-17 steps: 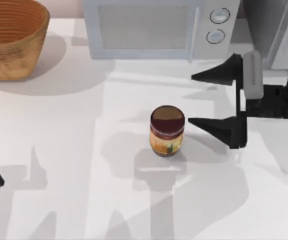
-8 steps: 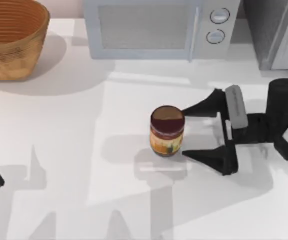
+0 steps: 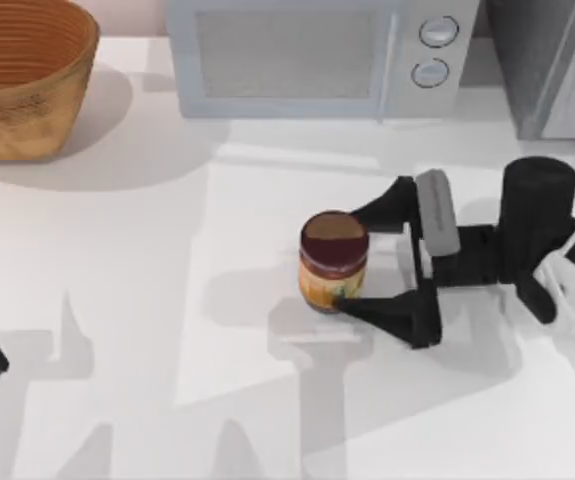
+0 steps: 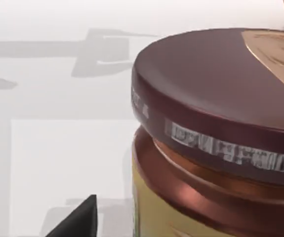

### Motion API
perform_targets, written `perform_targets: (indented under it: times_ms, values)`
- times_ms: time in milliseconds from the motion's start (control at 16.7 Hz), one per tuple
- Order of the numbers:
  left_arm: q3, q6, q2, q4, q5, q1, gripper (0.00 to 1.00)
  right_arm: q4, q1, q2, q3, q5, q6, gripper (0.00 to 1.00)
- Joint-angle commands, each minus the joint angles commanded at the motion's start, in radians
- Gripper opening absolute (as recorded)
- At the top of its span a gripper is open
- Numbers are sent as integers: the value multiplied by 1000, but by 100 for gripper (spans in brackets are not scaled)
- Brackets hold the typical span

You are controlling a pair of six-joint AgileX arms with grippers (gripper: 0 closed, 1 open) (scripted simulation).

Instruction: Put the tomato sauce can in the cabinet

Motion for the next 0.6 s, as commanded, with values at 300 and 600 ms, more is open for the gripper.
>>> perform_targets:
  times_ms: [300, 600]
  values:
    - [0, 0, 0, 0, 0, 0, 100, 59, 78, 41, 42, 76, 64, 100]
    - [0, 0, 0, 0, 0, 0, 100, 59, 78, 41, 42, 76, 64, 85]
